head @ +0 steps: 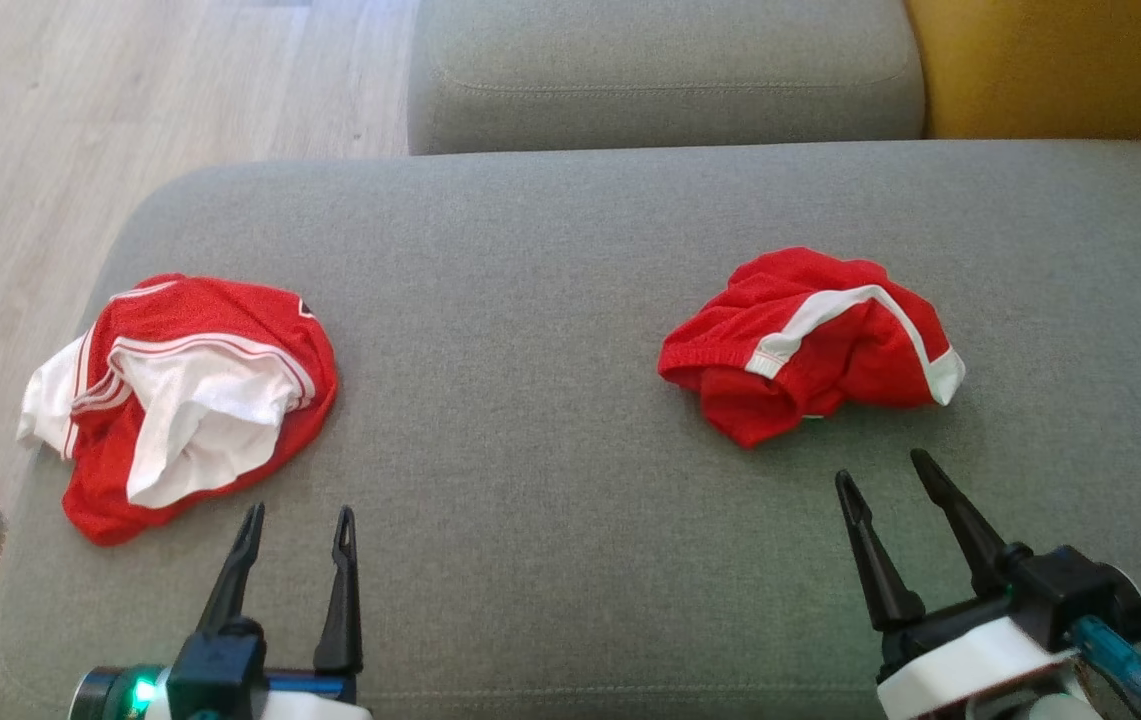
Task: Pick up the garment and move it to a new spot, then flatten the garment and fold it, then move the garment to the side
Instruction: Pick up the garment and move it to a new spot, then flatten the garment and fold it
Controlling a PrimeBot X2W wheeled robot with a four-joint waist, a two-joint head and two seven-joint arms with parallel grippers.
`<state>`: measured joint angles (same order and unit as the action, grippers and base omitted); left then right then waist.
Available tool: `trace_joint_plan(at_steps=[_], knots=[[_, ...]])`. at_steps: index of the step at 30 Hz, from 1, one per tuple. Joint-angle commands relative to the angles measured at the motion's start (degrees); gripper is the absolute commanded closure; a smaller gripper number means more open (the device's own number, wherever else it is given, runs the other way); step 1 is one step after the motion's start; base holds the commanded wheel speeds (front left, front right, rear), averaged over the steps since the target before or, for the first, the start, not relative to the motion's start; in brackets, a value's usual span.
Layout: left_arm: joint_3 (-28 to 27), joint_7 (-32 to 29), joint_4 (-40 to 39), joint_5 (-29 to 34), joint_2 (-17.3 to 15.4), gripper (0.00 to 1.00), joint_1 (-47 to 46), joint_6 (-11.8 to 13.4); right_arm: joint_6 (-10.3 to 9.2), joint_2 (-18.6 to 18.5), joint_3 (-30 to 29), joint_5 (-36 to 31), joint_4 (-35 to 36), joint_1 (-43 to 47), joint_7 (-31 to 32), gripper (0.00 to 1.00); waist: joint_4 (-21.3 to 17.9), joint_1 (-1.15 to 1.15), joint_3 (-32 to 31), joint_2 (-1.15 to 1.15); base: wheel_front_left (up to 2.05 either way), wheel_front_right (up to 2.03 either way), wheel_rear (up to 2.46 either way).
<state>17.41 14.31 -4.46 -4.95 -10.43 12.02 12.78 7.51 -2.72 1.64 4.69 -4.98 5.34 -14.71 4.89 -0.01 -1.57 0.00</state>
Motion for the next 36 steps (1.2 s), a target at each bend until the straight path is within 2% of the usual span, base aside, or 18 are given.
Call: trace_joint_plan(at_steps=[1, 10, 28, 36], knots=[[-2.6, 0.7, -1.6, 0.6, 0.7, 0.0, -1.8, -0.4, -0.02, -0.2, 1.4, 0.0, 2.3, -1.2, -0.3, 0.0, -0.1, 0.01, -0.2, 0.0, 0.0, 0.0, 0.0], [-4.8, 0.7, -1.4, 2.4, 2.1, 0.0, -1.3, -2.4, -0.02, -0.2, 2.4, -0.1, 2.9, -0.7, -0.3, 0.0, -0.9, 0.01, -0.4, 0.0, 0.0, 0.0, 0.0], [-5.7, 0.7, -0.1, 3.7, 3.3, 0.0, -1.4, -4.1, -0.02, -0.2, 2.9, 0.3, 2.9, -1.0, -0.3, 0.0, -1.4, 0.01, -0.5, 0.0, 0.0, 0.0, 0.0], [-5.9, 0.7, 1.1, 3.3, 3.7, 0.0, -2.0, -5.3, -0.02, -0.2, 2.9, 1.0, 3.1, -1.6, -0.3, 0.0, -2.8, 0.01, 0.4, 0.0, 0.0, 0.0, 0.0]])
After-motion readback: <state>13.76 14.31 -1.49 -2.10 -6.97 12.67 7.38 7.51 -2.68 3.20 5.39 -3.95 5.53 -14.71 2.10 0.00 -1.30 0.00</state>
